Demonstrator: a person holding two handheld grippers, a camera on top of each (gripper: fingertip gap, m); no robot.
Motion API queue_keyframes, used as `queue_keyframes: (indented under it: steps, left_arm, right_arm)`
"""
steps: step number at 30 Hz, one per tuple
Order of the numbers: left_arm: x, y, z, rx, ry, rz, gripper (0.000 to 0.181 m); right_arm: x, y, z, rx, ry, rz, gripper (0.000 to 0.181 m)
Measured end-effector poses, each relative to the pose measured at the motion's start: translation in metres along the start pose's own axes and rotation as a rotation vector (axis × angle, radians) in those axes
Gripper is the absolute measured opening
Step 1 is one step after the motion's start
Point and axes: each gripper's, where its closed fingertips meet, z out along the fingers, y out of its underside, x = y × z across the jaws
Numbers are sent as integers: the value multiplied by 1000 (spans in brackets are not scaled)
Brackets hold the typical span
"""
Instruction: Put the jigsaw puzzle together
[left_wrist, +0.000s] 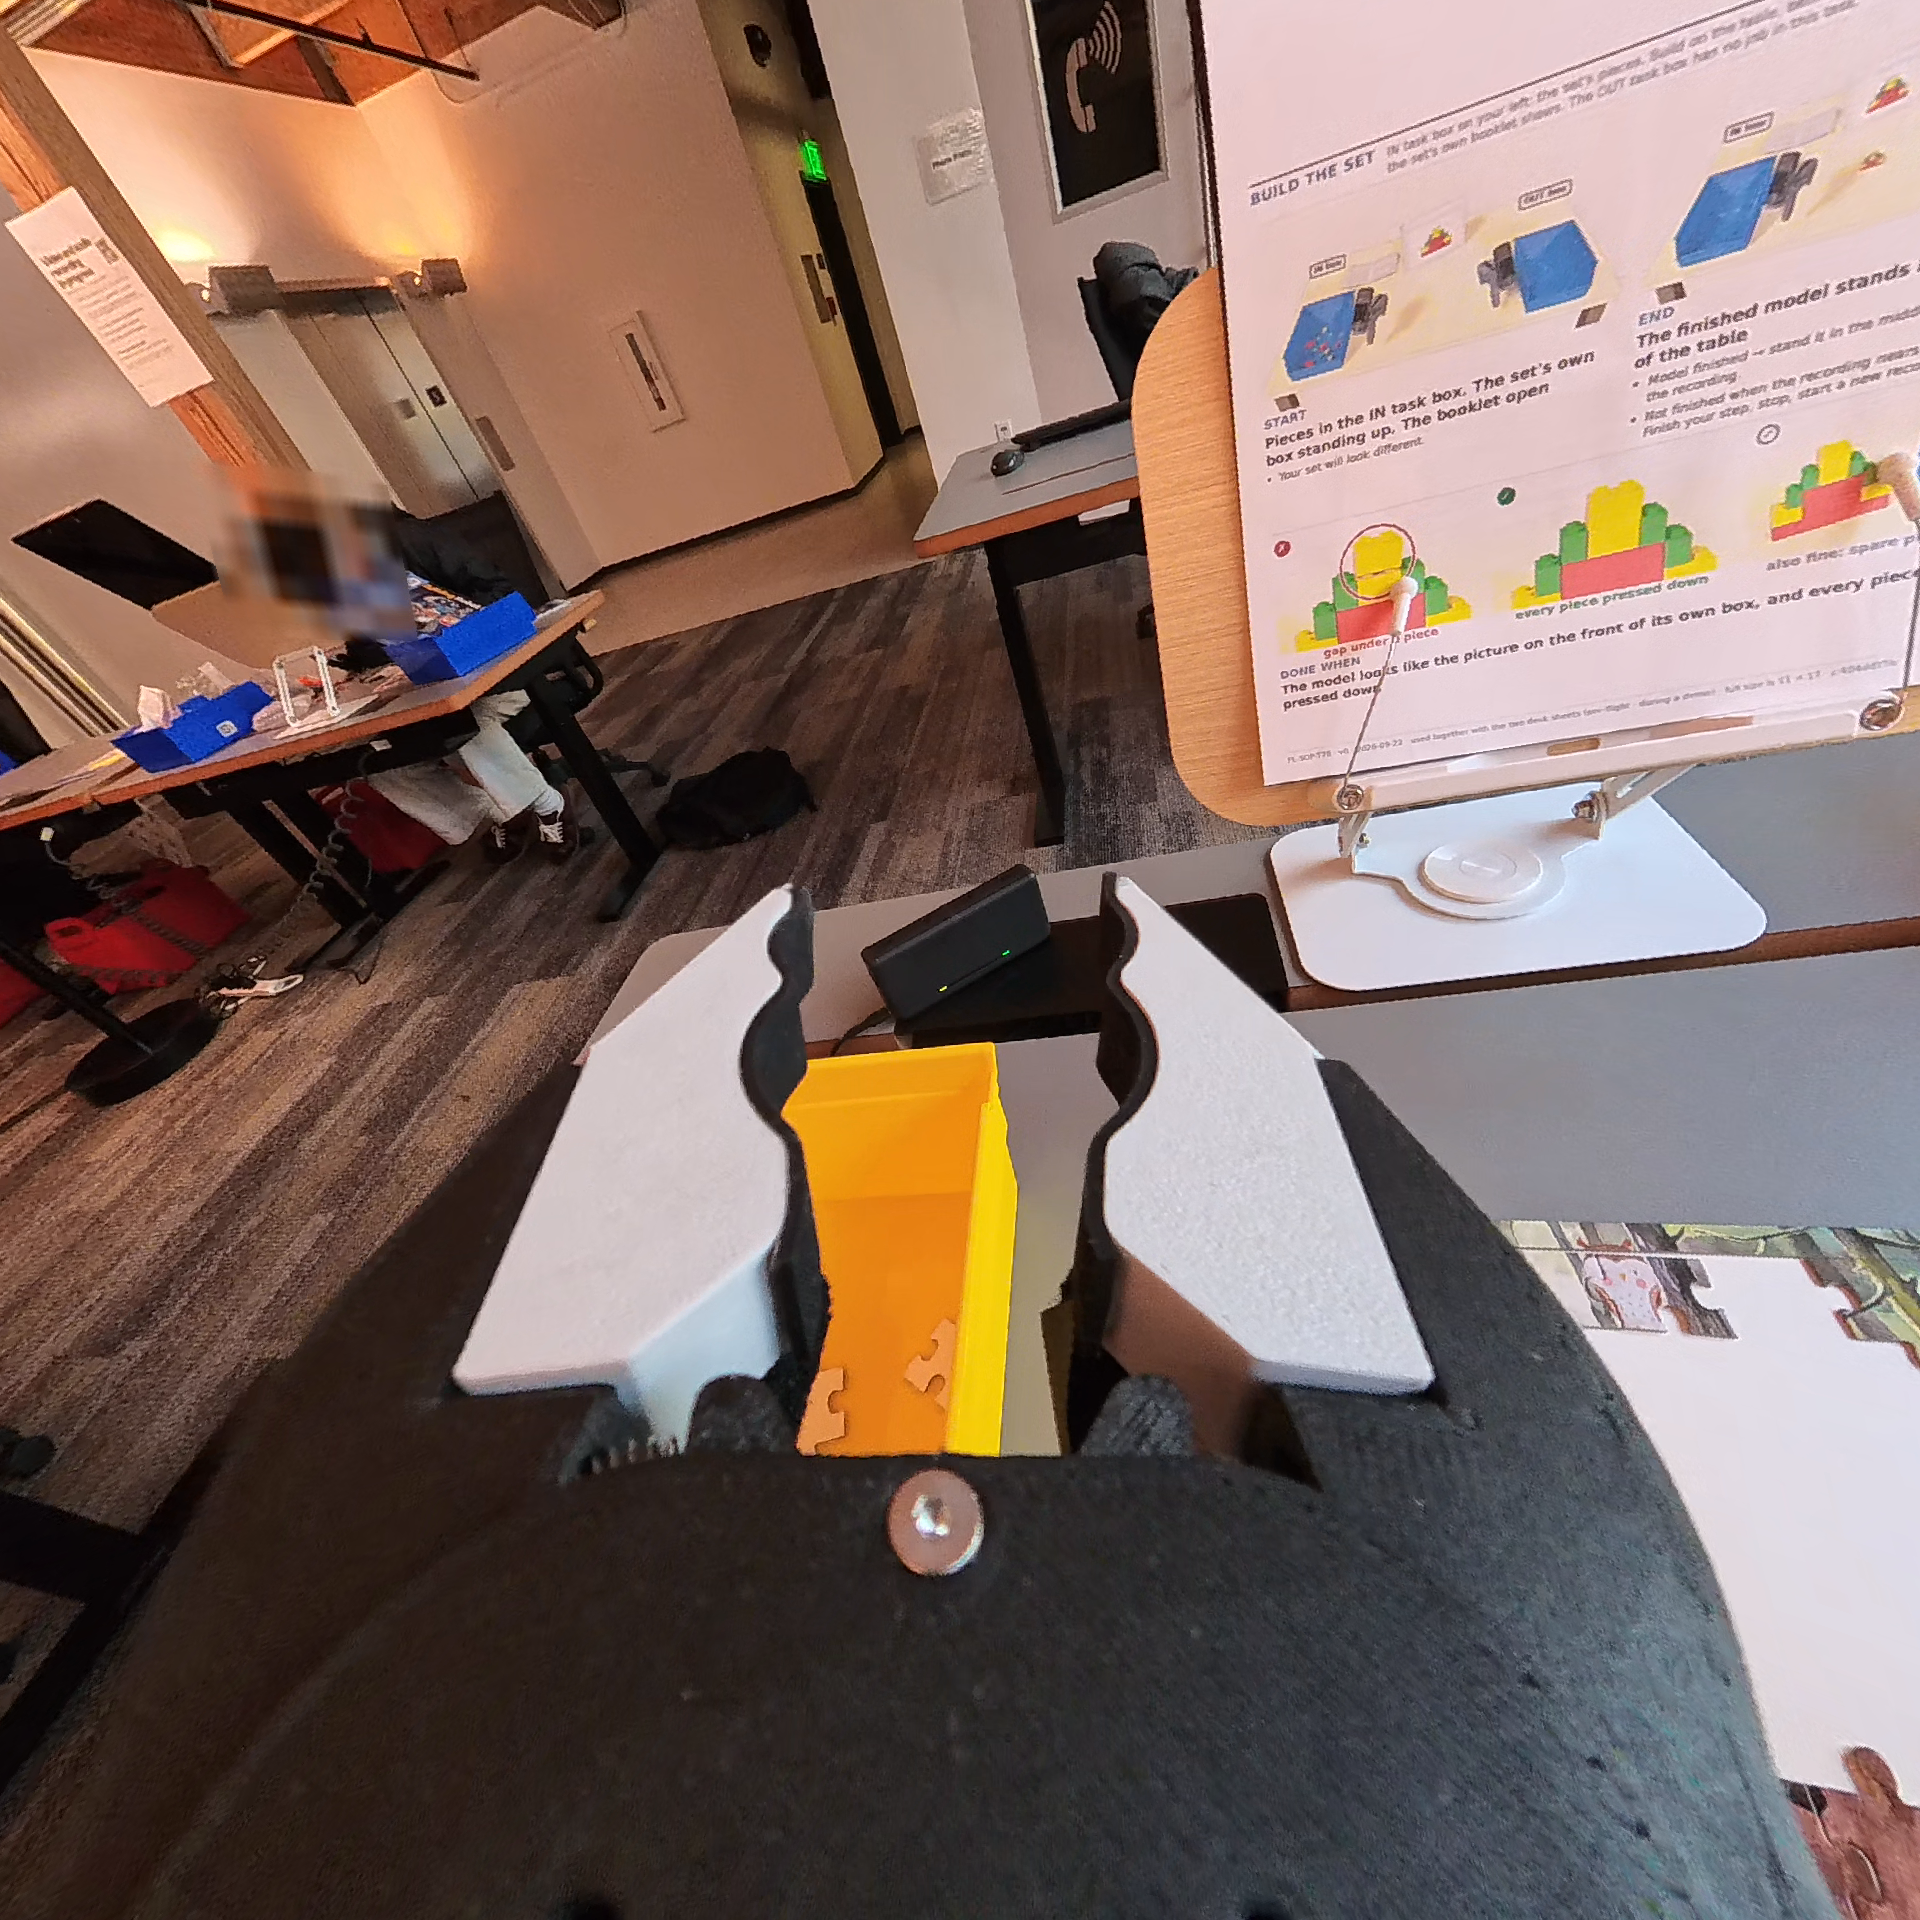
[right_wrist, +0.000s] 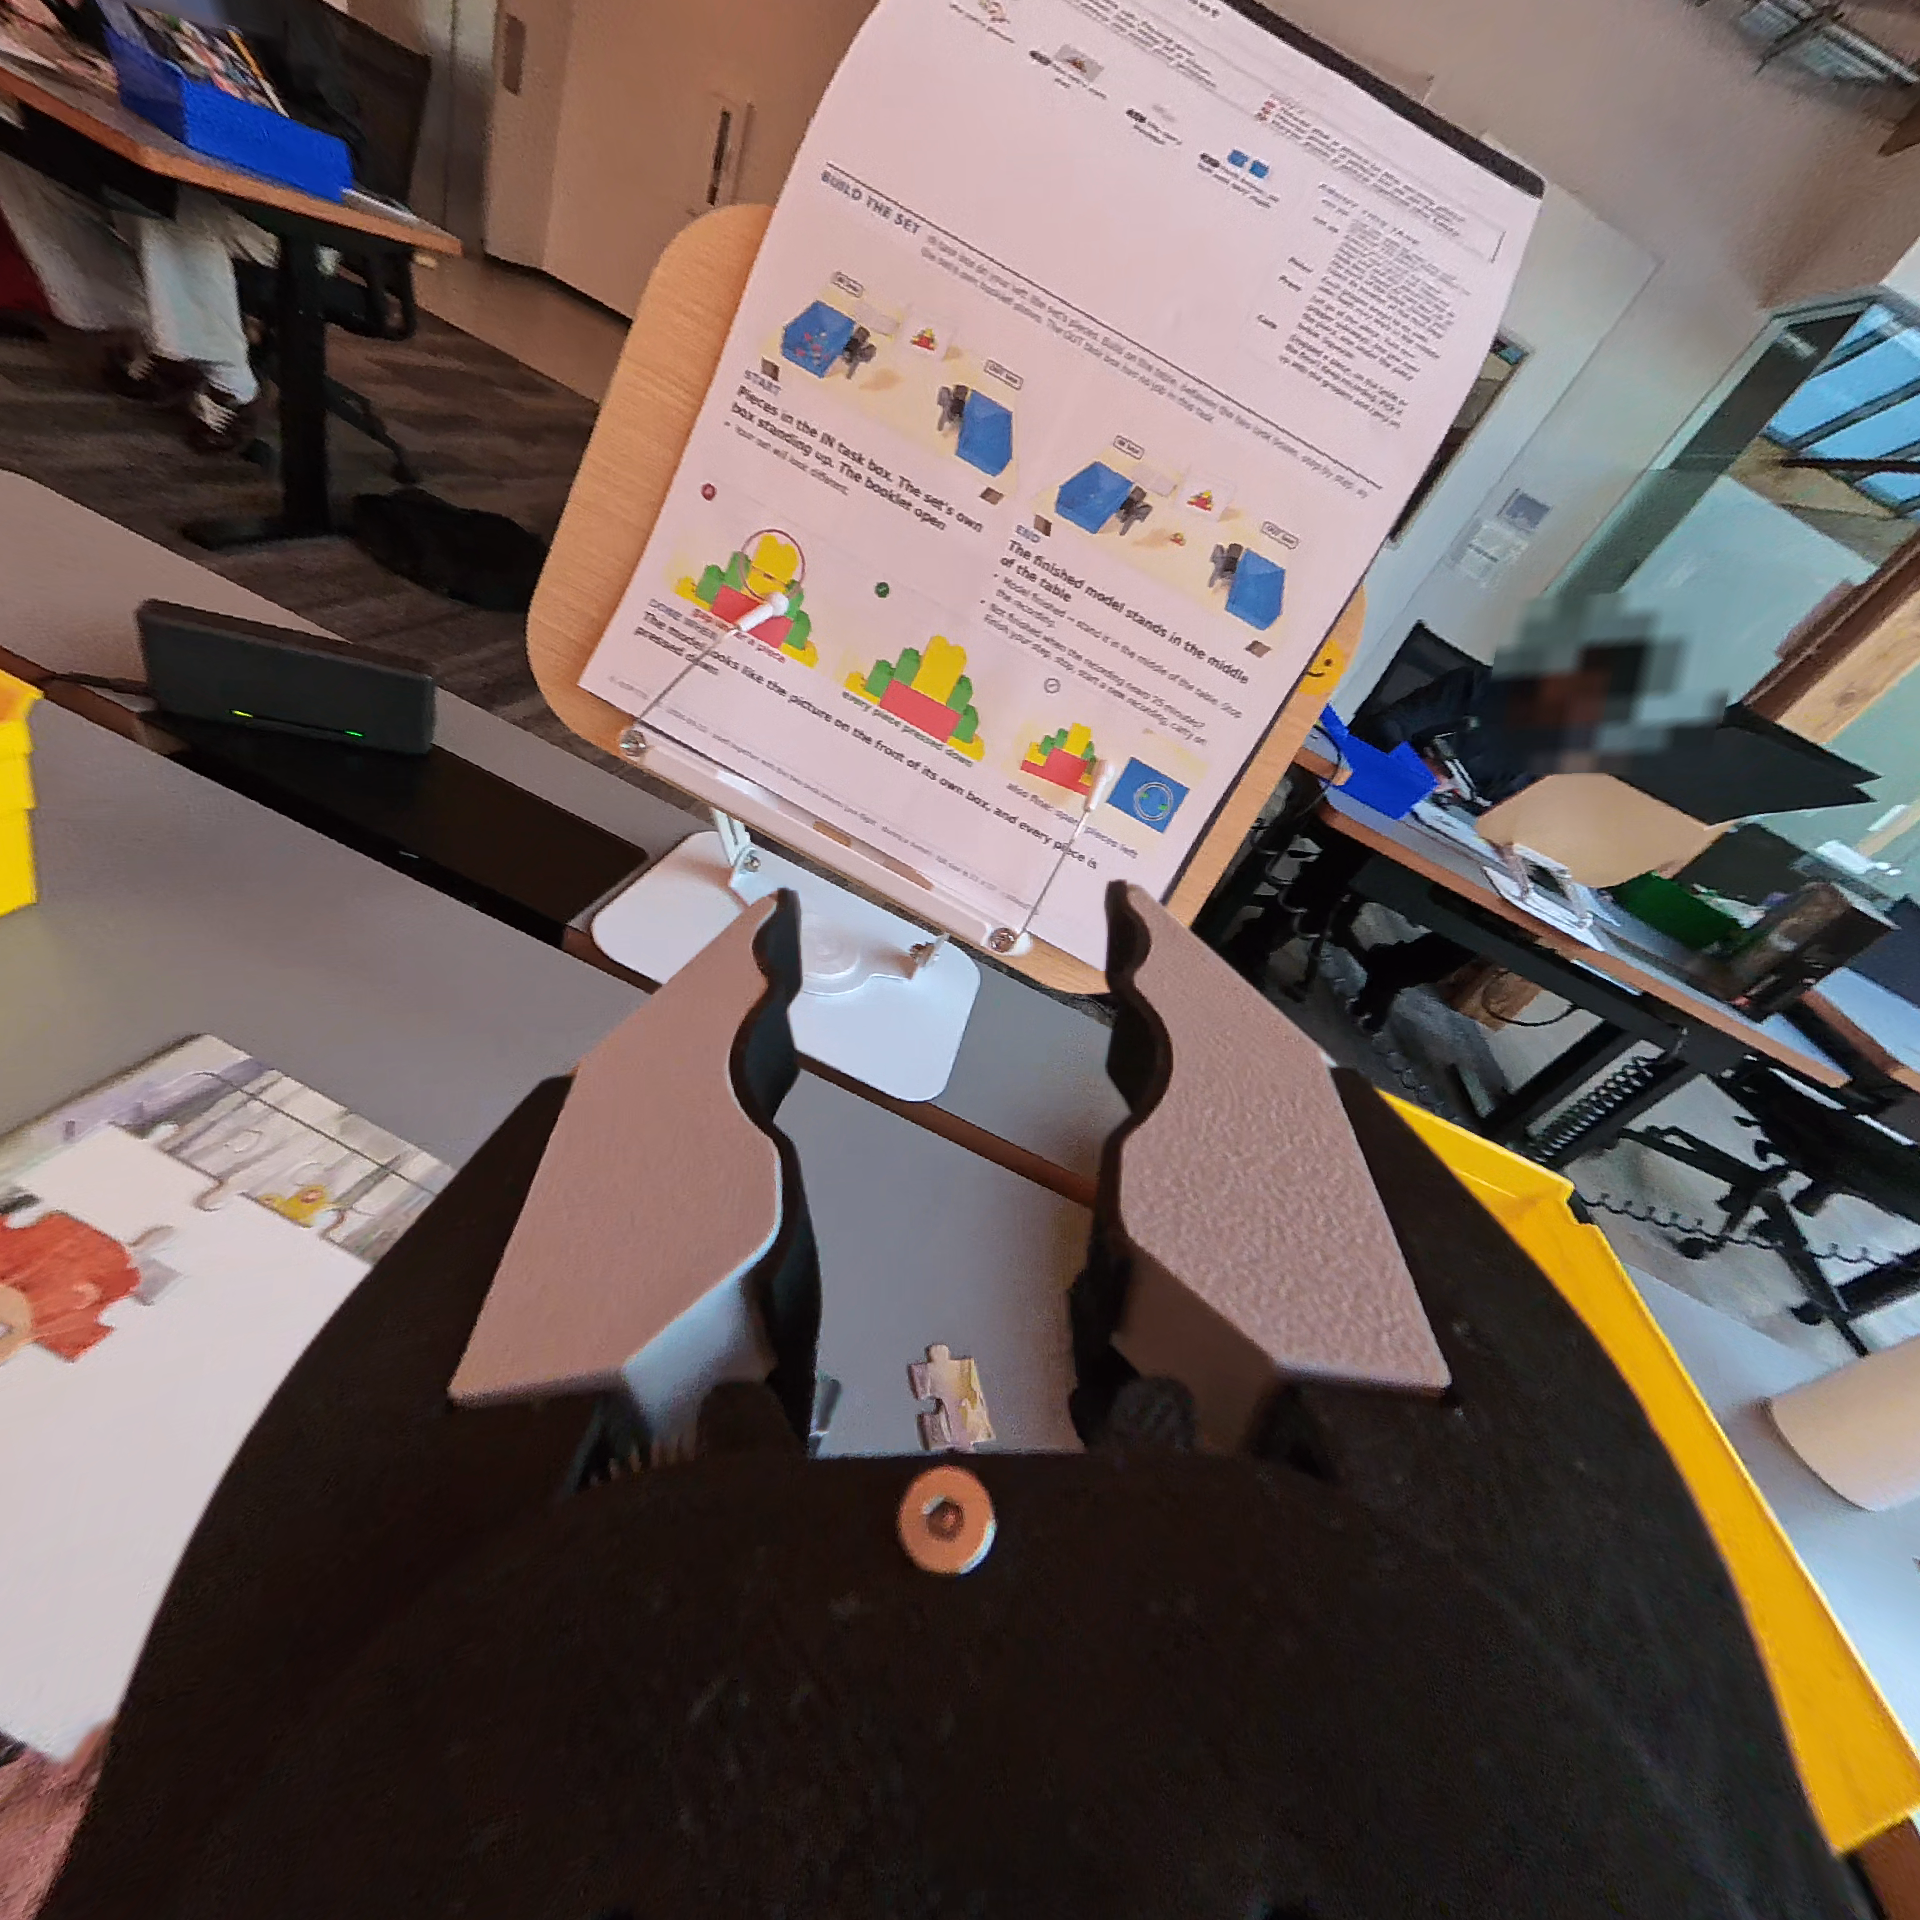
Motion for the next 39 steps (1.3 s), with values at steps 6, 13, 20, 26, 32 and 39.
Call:
queue_keyframes:
  steps: [6,13,20,26,32,39]
  left_arm:
    - [1,1,1,-8,1,3,54]
    - [-6,5,4,-25,7,-20,57]
    - [-42,7,-1,-36,55,-167,63]
    - [-71,-4,-19,22,53,-231,67]
    - [-80,-6,-28,21,73,-235,70]
    - [-89,11,-26,-57,115,-220,69]
  right_arm:
    - [5,12,5,-54,25,-28,64]
    - [22,7,-4,-89,144,-132,67]
    - [29,-8,-20,-66,191,-162,65]
    - [35,-5,-20,-81,198,-148,64]
    - [38,-1,-18,-94,196,-139,63]
    - [32,5,-13,-117,186,-151,63]
